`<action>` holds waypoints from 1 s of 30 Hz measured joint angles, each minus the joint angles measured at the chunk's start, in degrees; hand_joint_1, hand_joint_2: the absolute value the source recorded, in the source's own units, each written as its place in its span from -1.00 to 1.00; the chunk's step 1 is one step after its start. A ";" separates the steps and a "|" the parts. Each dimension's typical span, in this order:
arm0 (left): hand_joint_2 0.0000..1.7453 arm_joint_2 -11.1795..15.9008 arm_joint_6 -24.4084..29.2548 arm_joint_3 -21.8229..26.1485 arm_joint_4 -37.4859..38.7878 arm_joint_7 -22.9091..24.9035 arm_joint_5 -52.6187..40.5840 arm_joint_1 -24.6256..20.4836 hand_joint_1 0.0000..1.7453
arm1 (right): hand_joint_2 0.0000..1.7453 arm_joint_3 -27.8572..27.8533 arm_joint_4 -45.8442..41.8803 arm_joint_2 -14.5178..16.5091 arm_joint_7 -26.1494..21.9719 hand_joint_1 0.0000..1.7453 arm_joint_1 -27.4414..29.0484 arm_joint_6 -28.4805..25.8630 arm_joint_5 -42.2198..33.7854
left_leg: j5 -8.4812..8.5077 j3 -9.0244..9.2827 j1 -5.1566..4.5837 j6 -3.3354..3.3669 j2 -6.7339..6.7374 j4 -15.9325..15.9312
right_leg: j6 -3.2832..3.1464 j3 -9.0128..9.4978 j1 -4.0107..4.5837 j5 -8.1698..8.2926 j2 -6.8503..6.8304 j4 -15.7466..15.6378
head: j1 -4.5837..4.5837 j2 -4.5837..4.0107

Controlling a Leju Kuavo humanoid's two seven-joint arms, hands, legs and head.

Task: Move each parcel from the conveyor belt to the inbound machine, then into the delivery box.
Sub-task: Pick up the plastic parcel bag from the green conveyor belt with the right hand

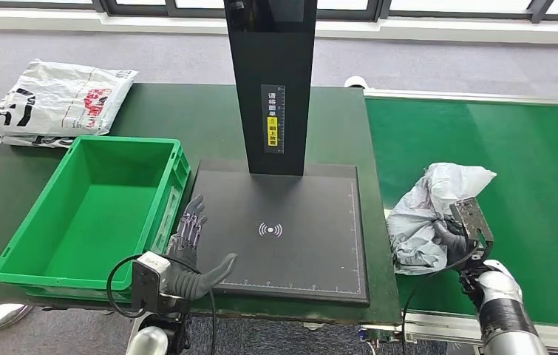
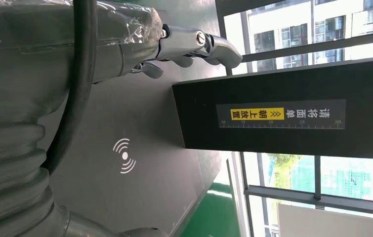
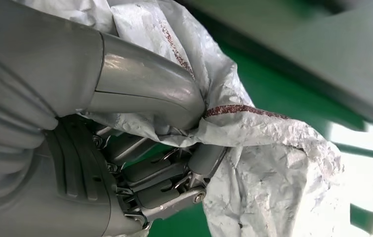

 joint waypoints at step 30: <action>1.00 -2.14 0.31 0.09 -1.34 -0.13 -4.46 1.00 -1.00 | 1.00 -8.63 -68.43 7.04 -2.34 1.00 23.74 -3.99 -18.34 | 0.00 -0.20 -0.01 0.02 -0.20 0.00 | 0.04 -0.15 -0.01 -0.04 -0.14 -0.02 | 0.01 0.00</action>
